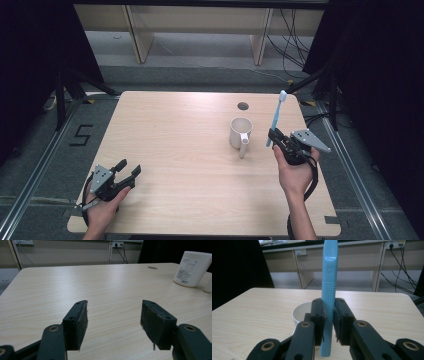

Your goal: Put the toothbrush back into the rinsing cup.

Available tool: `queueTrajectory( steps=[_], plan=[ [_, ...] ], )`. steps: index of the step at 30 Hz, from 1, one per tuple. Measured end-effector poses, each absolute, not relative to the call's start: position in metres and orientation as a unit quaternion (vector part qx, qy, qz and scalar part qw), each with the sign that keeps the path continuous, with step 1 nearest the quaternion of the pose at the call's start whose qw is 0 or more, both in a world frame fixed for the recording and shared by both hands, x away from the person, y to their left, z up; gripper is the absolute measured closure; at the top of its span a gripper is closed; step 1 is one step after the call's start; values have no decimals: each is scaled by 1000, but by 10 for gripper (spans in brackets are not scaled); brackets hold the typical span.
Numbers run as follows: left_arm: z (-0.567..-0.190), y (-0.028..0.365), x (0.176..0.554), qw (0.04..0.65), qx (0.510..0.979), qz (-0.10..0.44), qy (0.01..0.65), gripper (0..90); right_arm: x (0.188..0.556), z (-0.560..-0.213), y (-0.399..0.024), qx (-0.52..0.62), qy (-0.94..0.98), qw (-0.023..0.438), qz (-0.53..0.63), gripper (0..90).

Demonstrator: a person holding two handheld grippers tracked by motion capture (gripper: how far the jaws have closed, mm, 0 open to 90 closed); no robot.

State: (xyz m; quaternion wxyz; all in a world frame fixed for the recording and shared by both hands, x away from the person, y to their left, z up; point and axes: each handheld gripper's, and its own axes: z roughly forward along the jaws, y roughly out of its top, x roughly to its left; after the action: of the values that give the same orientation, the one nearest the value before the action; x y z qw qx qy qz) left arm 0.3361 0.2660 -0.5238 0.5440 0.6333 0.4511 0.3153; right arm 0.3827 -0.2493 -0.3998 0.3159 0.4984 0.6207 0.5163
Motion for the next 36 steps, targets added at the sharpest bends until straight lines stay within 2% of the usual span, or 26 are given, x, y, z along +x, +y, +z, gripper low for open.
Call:
queueTrajectory(
  steps=[5,6,9,29,36],
  plan=[
    [-524,266,336,545,633,315,451,381,384,-399,-247,502,620,306,520,793],
    [-524,266,336,545,633,315,451,381,385,-399,-248,497,623,316,514,793],
    [-524,266,336,545,633,315,451,380,385,-400,-243,505,613,301,528,793],
    [-525,267,338,554,628,314,447,379,392,-399,-234,489,618,304,535,793],
    [-525,267,337,554,628,314,446,379,393,-399,-231,483,616,318,535,793]
  ],
)
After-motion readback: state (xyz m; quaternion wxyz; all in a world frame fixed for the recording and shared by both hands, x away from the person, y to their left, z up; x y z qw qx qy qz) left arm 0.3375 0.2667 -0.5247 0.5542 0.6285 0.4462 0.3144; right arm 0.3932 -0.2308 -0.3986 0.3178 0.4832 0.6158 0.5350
